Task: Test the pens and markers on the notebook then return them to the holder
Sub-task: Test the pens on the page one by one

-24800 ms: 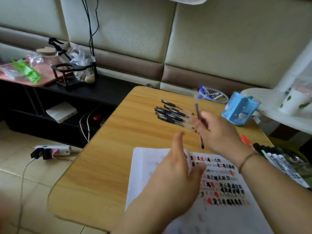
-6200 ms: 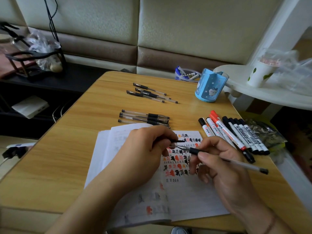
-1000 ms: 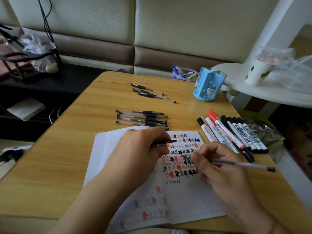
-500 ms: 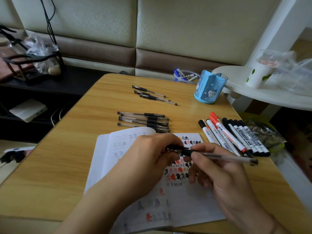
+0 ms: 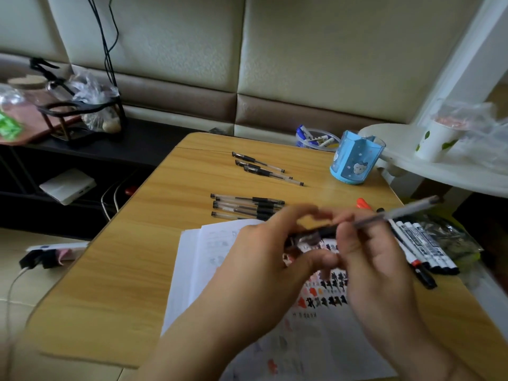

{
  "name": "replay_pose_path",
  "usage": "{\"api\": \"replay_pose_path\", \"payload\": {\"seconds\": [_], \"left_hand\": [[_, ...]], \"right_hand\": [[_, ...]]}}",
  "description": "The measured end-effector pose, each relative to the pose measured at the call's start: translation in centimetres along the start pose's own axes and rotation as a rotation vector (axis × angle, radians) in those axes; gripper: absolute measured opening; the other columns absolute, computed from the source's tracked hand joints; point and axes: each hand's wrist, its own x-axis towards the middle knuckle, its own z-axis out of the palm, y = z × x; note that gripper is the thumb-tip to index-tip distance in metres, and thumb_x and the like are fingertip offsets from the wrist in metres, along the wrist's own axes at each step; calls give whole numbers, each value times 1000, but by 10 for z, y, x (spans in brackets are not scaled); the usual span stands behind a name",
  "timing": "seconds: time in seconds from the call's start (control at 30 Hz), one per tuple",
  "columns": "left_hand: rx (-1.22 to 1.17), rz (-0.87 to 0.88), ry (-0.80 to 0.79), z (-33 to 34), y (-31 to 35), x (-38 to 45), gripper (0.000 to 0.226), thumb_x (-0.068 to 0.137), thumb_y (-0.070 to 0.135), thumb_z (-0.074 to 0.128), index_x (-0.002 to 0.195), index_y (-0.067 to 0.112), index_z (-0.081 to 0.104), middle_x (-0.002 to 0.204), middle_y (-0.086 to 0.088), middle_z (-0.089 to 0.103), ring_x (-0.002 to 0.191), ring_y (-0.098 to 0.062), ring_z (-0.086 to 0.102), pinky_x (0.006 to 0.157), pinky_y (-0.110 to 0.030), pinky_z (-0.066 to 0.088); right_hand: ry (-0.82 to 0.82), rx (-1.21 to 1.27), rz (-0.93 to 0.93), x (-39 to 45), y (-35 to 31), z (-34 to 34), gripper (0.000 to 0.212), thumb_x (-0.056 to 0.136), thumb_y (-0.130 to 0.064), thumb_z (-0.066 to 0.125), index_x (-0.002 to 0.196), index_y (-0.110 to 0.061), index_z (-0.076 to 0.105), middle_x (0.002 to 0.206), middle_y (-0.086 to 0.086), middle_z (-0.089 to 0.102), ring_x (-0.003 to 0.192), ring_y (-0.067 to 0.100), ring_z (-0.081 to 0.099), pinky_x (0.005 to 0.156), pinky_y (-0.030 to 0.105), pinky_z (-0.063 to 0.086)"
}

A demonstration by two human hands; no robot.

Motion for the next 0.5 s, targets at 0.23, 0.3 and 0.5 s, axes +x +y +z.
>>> {"api": "replay_pose_path", "payload": {"seconds": [0.23, 0.3, 0.5], "left_hand": [[374, -171, 209, -12, -17, 8, 32, 90, 49, 52, 120, 37, 50, 113, 20, 57, 98, -3, 55, 82, -26, 51], [403, -176, 165, -14, -18, 8, 26, 91, 49, 51, 112, 35, 54, 105, 17, 60, 94, -5, 57, 79, -30, 51], [540, -211, 47, -15, -24, 9, 27, 91, 51, 48, 108, 30, 53, 100, 11, 64, 95, -14, 57, 80, -35, 50]], "right_hand": [[-446, -1270, -86, 135, 25, 23, 25, 98, -37, 46, 123, -36, 47, 89, -8, 65, 76, 12, 61, 65, 35, 56], [-525, -1415, -129, 161, 44, 35, 21, 96, -42, 49, 115, -38, 56, 96, -9, 65, 82, 13, 59, 68, 33, 53], [-822, -1222, 33, 183, 82, 47, 18, 93, -47, 52, 100, -38, 66, 95, -15, 63, 87, 7, 58, 75, 31, 51]]}}
